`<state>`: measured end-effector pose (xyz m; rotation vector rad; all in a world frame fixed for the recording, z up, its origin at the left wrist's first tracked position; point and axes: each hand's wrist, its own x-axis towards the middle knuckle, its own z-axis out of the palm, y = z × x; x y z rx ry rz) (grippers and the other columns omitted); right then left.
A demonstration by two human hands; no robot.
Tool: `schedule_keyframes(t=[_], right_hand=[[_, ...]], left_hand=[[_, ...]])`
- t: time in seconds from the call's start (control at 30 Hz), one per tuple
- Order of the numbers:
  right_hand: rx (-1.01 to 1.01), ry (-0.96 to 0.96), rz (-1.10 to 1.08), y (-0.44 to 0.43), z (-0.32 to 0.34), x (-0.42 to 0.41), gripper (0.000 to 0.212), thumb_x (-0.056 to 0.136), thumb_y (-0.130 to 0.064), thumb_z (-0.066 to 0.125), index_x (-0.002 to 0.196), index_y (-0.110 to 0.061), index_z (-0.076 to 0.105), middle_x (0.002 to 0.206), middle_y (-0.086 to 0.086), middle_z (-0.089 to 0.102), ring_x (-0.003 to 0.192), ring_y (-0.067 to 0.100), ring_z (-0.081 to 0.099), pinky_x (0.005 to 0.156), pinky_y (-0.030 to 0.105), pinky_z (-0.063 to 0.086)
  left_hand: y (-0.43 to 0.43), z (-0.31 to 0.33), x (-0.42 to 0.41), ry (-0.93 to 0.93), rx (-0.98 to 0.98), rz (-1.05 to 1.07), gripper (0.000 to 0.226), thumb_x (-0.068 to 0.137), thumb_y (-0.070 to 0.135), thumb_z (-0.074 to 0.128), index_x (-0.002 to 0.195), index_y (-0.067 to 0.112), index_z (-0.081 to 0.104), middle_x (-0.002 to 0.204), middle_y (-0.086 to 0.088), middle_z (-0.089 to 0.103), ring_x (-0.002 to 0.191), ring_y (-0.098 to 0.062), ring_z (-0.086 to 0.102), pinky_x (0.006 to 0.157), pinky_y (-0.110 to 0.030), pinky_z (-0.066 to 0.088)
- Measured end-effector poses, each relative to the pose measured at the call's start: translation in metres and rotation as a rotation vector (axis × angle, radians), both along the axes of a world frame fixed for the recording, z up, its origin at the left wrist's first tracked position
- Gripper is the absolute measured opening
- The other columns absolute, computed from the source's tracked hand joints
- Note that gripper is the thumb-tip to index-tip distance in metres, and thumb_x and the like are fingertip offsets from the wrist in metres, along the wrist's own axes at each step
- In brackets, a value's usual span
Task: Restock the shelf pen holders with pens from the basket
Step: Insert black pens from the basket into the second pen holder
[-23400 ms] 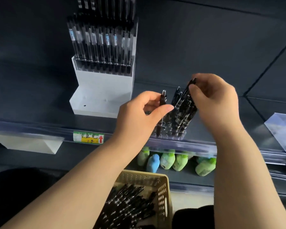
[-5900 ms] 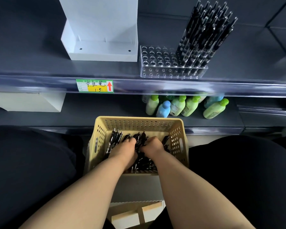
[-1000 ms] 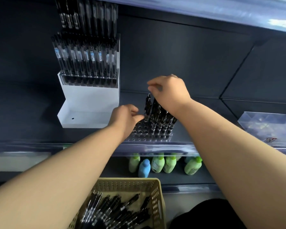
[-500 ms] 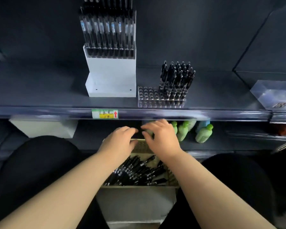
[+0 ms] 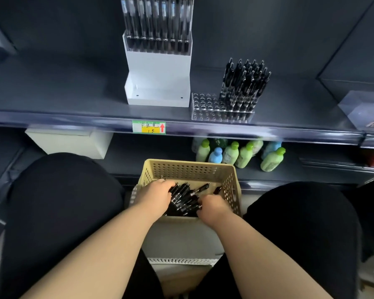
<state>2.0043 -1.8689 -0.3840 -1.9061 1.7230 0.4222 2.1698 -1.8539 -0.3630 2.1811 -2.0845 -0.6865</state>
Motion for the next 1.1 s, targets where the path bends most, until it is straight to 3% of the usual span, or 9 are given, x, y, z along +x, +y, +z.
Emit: schedule_keyframes(t=[0.13,0.2,0.33,0.47,0.6,0.67,0.77,0.87,1.1], right_hand=[[0.044,-0.006,-0.065,-0.007,-0.006,0.002,0.029,0.085,-0.019,0.056,0.114,-0.014,0.059,0.114,0.01,0.061,0.106,0.028,0.058,0.089,0.033,0.05],[0.068,0.017,-0.082,-0.009,-0.011,0.004,0.034,0.087,-0.019,0.054,0.12,-0.009,0.055,0.116,0.01,0.061,0.107,0.028,0.058,0.087,0.033,0.051],[0.123,0.05,-0.163,-0.015,-0.019,0.008,0.054,0.089,-0.016,0.052,0.138,-0.001,0.036,0.121,0.013,0.057,0.108,0.029,0.058,0.086,0.035,0.051],[0.122,0.134,-0.138,-0.025,-0.024,0.016,0.068,0.093,-0.01,0.046,0.146,0.005,0.007,0.141,0.024,0.039,0.119,0.03,0.053,0.094,0.037,0.049],[0.142,0.066,-0.102,-0.035,-0.032,0.024,0.04,0.094,-0.008,0.043,0.134,-0.002,0.042,0.131,0.018,0.051,0.115,0.029,0.055,0.093,0.033,0.046],[0.144,0.011,-0.133,-0.039,-0.038,0.026,0.034,0.093,-0.007,0.045,0.126,-0.006,0.051,0.131,0.016,0.051,0.115,0.029,0.054,0.091,0.035,0.047],[0.136,0.042,-0.191,-0.044,-0.044,0.027,0.039,0.091,-0.005,0.047,0.129,-0.008,0.049,0.14,0.012,0.039,0.12,0.027,0.049,0.094,0.036,0.048],[0.132,0.07,-0.198,-0.051,-0.048,0.024,0.04,0.09,-0.009,0.048,0.13,-0.012,0.049,0.137,0.011,0.042,0.123,0.028,0.045,0.094,0.038,0.044],[0.138,0.157,-0.075,-0.06,-0.05,0.021,0.046,0.087,-0.01,0.051,0.133,-0.014,0.046,0.136,0.01,0.046,0.127,0.028,0.038,0.099,0.04,0.038]], left_hand=[[-0.006,-0.02,-0.005,-0.021,0.062,-0.029,0.04,0.096,0.012,0.042,0.132,0.027,0.048,0.132,0.004,0.05,0.109,-0.02,0.053,0.086,-0.034,0.05],[-0.01,-0.029,-0.01,-0.029,0.079,-0.049,0.04,0.094,0.008,0.043,0.129,0.026,0.051,0.128,0.003,0.052,0.106,-0.021,0.055,0.084,-0.034,0.05],[-0.021,-0.048,-0.018,-0.034,0.128,-0.067,0.04,0.091,0.005,0.046,0.125,0.022,0.053,0.125,-0.001,0.053,0.105,-0.024,0.056,0.085,-0.035,0.05],[-0.035,-0.064,-0.032,-0.033,0.192,-0.044,0.041,0.09,0.005,0.044,0.126,0.022,0.053,0.126,-0.004,0.051,0.106,-0.027,0.055,0.088,-0.036,0.048],[-0.046,-0.089,-0.04,-0.104,0.292,-0.078,0.029,0.096,0.023,0.04,0.119,0.014,0.055,0.124,-0.011,0.056,0.111,-0.029,0.054,0.086,-0.032,0.042],[-0.051,-0.1,-0.041,-0.03,0.344,-0.04,0.029,0.096,0.021,0.042,0.12,0.012,0.055,0.125,-0.012,0.055,0.112,-0.029,0.054,0.087,-0.031,0.043],[-0.056,-0.108,-0.038,0.001,0.378,0.059,0.032,0.093,0.019,0.047,0.124,0.017,0.054,0.127,-0.009,0.054,0.113,-0.029,0.054,0.088,-0.03,0.043],[-0.061,-0.111,-0.037,0.033,0.391,0.125,0.036,0.091,0.017,0.05,0.126,0.025,0.054,0.127,-0.006,0.054,0.113,-0.029,0.054,0.088,-0.031,0.043],[-0.064,-0.105,-0.043,-0.04,0.392,0.089,0.04,0.089,0.005,0.049,0.127,0.016,0.049,0.126,-0.009,0.053,0.114,-0.028,0.053,0.092,-0.035,0.046]])
